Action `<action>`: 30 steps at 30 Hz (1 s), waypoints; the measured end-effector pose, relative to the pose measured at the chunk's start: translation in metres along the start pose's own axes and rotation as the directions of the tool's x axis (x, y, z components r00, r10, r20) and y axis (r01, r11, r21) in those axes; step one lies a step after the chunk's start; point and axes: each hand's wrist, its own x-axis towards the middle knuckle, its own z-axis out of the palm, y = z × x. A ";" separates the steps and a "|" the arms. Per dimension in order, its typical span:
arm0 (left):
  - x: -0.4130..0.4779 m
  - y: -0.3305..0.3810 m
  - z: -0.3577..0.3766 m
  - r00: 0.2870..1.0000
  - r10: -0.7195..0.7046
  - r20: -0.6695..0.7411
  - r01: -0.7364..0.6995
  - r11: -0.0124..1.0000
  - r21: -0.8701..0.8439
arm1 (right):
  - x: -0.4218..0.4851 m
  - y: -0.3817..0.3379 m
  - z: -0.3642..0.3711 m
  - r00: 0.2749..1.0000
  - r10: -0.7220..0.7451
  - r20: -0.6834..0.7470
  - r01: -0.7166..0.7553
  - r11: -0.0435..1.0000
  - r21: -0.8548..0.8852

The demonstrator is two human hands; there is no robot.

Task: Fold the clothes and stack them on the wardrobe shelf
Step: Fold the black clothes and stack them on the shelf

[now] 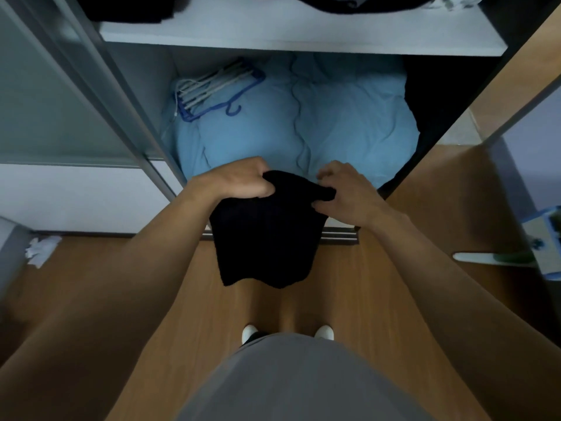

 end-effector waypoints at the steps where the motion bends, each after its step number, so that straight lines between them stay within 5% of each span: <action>1: -0.001 -0.004 -0.002 1.000 -0.014 -0.008 0.014 1.000 0.001 | 0.000 0.002 0.001 1.000 0.000 0.016 -0.003 0.985 0.174; 4: -0.007 -0.017 -0.007 0.998 -0.040 -0.057 0.039 0.999 -0.027 | -0.006 0.003 0.004 0.993 0.112 0.035 -0.098 0.634 0.767; 7: -0.010 -0.019 -0.007 0.994 -0.033 -0.103 0.016 0.987 -0.161 | -0.011 0.004 0.013 0.986 0.161 0.041 -0.077 0.224 0.972; 9: -0.010 -0.016 -0.004 0.989 -0.038 -0.142 -0.003 0.961 -0.277 | -0.014 0.001 0.020 0.995 0.058 0.084 -0.096 0.231 0.968; 11: -0.009 -0.015 -0.002 0.984 -0.059 -0.170 0.000 0.944 -0.331 | -0.016 -0.006 0.031 0.992 0.016 0.122 -0.114 0.486 0.867; 13: -0.010 -0.017 -0.001 0.984 -0.065 -0.163 0.007 0.943 -0.333 | -0.012 -0.013 0.043 0.989 0.130 0.069 -0.132 0.575 0.807; 17: -0.019 -0.030 -0.007 0.975 -0.078 -0.209 0.034 0.978 -0.205 | -0.010 -0.019 0.055 0.968 0.212 0.133 -0.185 0.249 0.951; 20: -0.028 -0.050 -0.012 0.900 -0.154 -0.408 0.066 0.973 -0.222 | -0.004 -0.024 0.054 0.969 0.161 0.187 -0.200 0.068 0.977; 23: -0.041 -0.073 -0.007 0.820 -0.308 -0.483 -0.073 0.780 -0.622 | 0.006 -0.034 0.046 0.940 0.196 0.279 -0.261 -0.111 0.959; 27: -0.054 -0.109 0.014 0.968 -0.181 -0.176 -0.102 0.358 -0.928 | 0.014 -0.047 0.044 0.904 0.198 0.379 -0.331 -0.239 0.913; 30: -0.059 -0.130 0.036 0.997 -0.075 -0.020 -0.012 0.103 -0.995 | 0.021 -0.056 0.048 0.887 0.198 0.417 -0.362 -0.260 0.895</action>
